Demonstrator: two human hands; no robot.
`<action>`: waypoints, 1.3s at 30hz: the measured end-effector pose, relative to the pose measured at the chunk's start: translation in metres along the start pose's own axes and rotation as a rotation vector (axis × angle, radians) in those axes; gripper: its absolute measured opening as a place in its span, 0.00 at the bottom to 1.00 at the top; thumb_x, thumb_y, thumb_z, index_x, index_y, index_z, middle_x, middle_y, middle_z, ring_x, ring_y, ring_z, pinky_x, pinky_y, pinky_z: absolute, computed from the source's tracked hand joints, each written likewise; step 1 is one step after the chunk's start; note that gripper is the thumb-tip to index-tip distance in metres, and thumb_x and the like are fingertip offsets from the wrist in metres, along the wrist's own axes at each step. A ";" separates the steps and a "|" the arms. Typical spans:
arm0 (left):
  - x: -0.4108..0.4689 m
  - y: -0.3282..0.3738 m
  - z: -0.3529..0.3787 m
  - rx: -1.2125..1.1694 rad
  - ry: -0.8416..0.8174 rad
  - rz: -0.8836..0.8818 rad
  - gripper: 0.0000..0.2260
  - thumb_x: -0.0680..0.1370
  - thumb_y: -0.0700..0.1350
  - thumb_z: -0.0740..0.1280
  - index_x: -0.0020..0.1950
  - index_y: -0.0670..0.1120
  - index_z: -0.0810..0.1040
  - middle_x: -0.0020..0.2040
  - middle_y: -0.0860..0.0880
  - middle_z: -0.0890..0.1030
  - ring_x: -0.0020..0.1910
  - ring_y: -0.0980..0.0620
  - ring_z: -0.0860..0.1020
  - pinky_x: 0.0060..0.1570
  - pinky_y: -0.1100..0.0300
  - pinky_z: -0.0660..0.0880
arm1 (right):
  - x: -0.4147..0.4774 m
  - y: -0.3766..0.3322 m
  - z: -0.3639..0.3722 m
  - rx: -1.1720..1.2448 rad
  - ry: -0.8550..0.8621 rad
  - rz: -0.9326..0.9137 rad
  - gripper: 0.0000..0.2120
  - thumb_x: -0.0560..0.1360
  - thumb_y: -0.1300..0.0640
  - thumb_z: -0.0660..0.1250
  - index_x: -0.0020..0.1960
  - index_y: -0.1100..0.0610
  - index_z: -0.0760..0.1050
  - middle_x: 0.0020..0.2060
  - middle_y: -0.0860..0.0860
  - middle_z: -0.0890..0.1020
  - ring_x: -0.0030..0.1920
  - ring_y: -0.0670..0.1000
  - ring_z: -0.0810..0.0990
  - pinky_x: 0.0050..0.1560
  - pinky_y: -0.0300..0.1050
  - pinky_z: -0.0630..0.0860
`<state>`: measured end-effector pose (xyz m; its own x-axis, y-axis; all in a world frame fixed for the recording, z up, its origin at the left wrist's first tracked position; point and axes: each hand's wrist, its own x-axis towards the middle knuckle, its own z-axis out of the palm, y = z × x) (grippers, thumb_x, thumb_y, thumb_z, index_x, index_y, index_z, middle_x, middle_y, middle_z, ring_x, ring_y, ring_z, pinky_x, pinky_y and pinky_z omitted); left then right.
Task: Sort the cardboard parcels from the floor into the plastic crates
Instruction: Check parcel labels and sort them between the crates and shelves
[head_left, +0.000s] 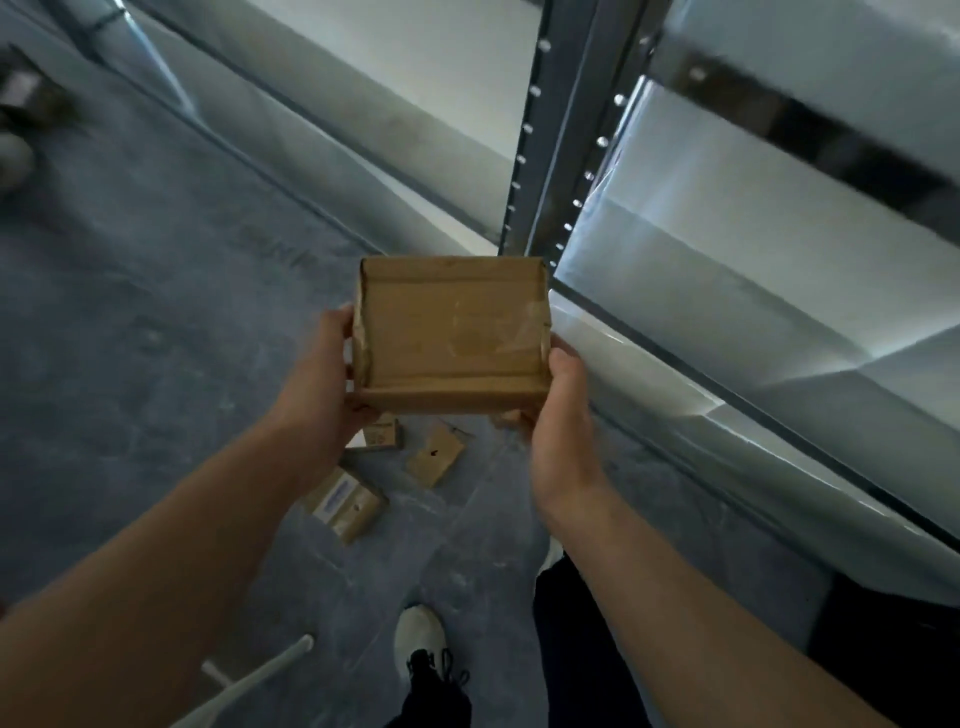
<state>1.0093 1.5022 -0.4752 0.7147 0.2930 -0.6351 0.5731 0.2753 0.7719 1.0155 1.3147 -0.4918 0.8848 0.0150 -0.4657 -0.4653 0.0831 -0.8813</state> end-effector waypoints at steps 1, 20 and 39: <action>-0.019 0.010 -0.003 0.003 -0.032 0.014 0.15 0.82 0.59 0.57 0.50 0.54 0.80 0.45 0.46 0.80 0.39 0.50 0.79 0.42 0.55 0.75 | -0.019 -0.014 -0.001 0.031 0.001 -0.036 0.24 0.76 0.41 0.53 0.58 0.53 0.80 0.52 0.53 0.87 0.52 0.48 0.84 0.51 0.44 0.80; -0.392 0.181 0.077 0.202 -0.284 0.735 0.15 0.85 0.44 0.58 0.65 0.55 0.80 0.54 0.49 0.86 0.55 0.51 0.84 0.51 0.57 0.76 | -0.307 -0.274 -0.144 -0.060 0.029 -0.397 0.42 0.72 0.27 0.56 0.65 0.61 0.78 0.56 0.56 0.88 0.58 0.51 0.87 0.60 0.48 0.81; -0.552 0.300 0.133 0.115 -0.731 1.006 0.14 0.84 0.38 0.58 0.65 0.51 0.77 0.60 0.52 0.85 0.59 0.49 0.83 0.56 0.51 0.79 | -0.495 -0.434 -0.167 0.104 0.488 -0.761 0.22 0.86 0.37 0.55 0.71 0.47 0.77 0.55 0.48 0.90 0.52 0.48 0.90 0.43 0.42 0.84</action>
<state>0.8404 1.3012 0.1104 0.8902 -0.2597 0.3744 -0.3513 0.1322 0.9269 0.7754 1.1043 0.1071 0.8318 -0.5026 0.2357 0.2655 -0.0126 -0.9640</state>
